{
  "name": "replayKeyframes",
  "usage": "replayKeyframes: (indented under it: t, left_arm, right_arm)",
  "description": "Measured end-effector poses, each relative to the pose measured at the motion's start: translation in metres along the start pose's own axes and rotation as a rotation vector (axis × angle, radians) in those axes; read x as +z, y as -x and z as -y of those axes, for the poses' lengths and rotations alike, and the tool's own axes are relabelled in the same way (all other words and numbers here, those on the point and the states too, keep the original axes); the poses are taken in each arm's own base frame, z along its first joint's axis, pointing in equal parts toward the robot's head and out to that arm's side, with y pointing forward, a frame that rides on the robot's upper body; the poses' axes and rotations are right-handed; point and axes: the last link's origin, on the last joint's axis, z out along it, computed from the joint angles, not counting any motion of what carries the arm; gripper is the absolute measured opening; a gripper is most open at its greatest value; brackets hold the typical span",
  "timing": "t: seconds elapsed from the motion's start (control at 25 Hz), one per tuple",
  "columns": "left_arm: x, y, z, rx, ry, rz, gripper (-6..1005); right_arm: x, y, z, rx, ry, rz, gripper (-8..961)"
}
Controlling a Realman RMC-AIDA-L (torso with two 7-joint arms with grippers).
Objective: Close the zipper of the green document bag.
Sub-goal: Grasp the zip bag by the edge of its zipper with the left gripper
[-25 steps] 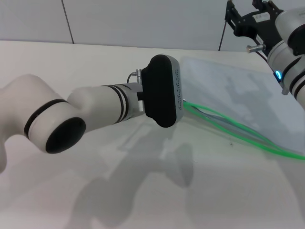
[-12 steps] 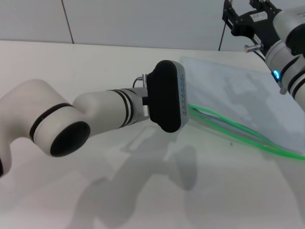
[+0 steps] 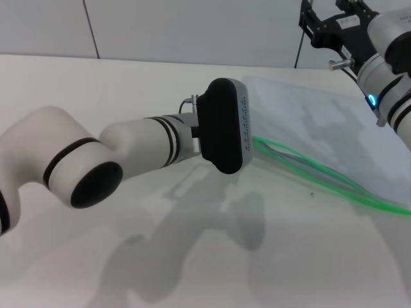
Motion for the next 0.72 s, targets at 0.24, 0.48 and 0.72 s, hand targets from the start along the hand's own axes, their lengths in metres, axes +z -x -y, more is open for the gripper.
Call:
replayKeyframes:
  t: [0.24, 0.48, 0.72]
  left_arm:
    - [0.0025, -0.0068, -0.0041, 0.024, 0.009, -0.018, 530]
    - [0.0036, -0.0073, -0.0063, 0.012, 0.013, -0.024, 529]
    - [0.0036, -0.0065, -0.0053, -0.007, 0.013, -0.025, 528]
  right_arm:
    - [0.0000, 0.0001, -0.0001, 0.000, 0.000, 0.000, 666]
    - [0.0001, 0.0003, -0.0003, 0.000, 0.001, 0.001, 666]
    - [0.0001, 0.0004, -0.0002, 0.000, 0.001, 0.001, 666]
